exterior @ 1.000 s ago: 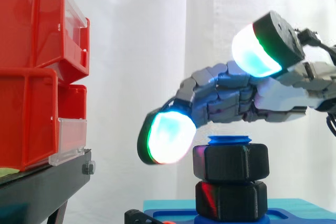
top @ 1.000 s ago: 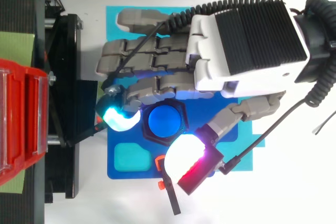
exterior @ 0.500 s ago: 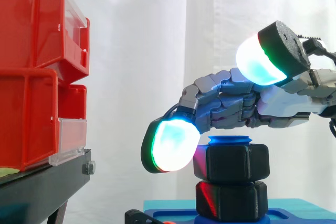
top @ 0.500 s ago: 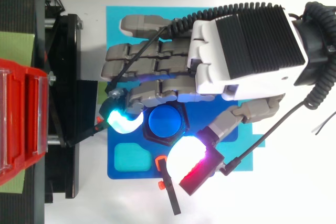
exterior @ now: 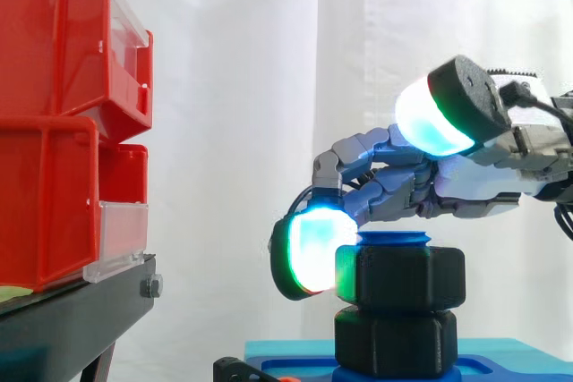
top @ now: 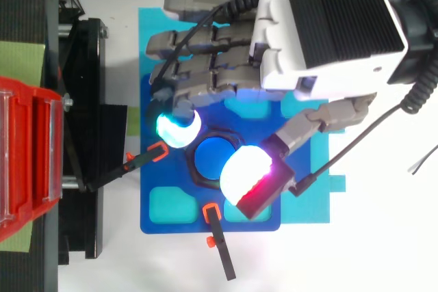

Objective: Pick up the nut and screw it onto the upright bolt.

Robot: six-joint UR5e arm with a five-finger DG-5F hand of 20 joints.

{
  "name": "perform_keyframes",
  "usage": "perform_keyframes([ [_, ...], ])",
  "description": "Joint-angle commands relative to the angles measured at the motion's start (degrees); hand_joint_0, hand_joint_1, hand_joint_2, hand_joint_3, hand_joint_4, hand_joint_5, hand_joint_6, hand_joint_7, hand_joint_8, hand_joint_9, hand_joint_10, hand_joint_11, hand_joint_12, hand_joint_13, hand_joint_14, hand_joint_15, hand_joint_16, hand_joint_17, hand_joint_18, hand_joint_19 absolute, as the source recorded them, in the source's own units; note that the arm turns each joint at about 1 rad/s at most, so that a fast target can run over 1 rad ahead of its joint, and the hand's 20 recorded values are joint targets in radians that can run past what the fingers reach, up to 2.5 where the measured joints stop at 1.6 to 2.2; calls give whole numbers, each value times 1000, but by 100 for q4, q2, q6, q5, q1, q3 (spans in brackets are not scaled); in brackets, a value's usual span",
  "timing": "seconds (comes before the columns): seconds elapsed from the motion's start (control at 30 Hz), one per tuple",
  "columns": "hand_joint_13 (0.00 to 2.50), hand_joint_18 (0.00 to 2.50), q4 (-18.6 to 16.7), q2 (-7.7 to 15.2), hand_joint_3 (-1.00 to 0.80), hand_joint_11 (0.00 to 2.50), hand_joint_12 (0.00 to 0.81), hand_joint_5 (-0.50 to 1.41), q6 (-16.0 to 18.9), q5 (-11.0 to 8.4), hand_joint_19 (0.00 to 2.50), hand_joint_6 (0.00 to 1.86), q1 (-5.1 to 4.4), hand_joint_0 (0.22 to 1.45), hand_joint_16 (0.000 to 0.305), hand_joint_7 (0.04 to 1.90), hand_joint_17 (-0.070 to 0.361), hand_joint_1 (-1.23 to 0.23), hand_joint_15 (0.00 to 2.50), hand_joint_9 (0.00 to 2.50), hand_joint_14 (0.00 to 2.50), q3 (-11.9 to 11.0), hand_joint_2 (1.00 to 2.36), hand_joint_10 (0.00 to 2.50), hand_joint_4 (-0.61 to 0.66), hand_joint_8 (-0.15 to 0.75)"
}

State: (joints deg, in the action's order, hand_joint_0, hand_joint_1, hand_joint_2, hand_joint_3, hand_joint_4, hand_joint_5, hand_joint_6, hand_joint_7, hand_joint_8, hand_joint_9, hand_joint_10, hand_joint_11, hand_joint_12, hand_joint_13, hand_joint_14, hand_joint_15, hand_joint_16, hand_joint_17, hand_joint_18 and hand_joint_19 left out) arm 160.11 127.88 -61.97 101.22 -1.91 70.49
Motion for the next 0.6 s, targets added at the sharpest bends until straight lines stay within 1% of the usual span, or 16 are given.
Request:
perform_keyframes([
  [0.0,343,26,2,0,-500,0,295,-39,-8,91,0,504,94,514,32,1113,73,-193,0,691,0,0,1000,0,289,268],
  [0.07,372,50,2,0,-500,0,288,-26,-17,117,0,505,120,517,31,1165,70,-214,0,709,0,0,1000,0,262,268],
  [0.23,459,151,2,0,-500,0,267,20,-35,188,0,504,191,525,28,1296,63,-277,0,849,0,0,1000,0,174,272],
  [0.37,524,218,11,0,-500,0,250,46,-35,311,0,503,252,527,24,1337,55,-292,0,925,0,0,1000,0,149,270],
  [0.4,535,228,11,0,-500,0,240,47,-35,328,0,504,261,526,24,1333,54,-293,0,981,0,0,1000,0,145,261],
  [0.5,546,252,20,0,-500,0,226,48,-35,390,0,504,296,524,23,1336,51,-297,0,988,0,-18,1000,0,140,252],
  [0.57,546,249,29,-9,-500,0,226,39,-35,425,0,504,314,523,23,1317,51,-288,0,981,0,-149,1000,0,145,251],
])
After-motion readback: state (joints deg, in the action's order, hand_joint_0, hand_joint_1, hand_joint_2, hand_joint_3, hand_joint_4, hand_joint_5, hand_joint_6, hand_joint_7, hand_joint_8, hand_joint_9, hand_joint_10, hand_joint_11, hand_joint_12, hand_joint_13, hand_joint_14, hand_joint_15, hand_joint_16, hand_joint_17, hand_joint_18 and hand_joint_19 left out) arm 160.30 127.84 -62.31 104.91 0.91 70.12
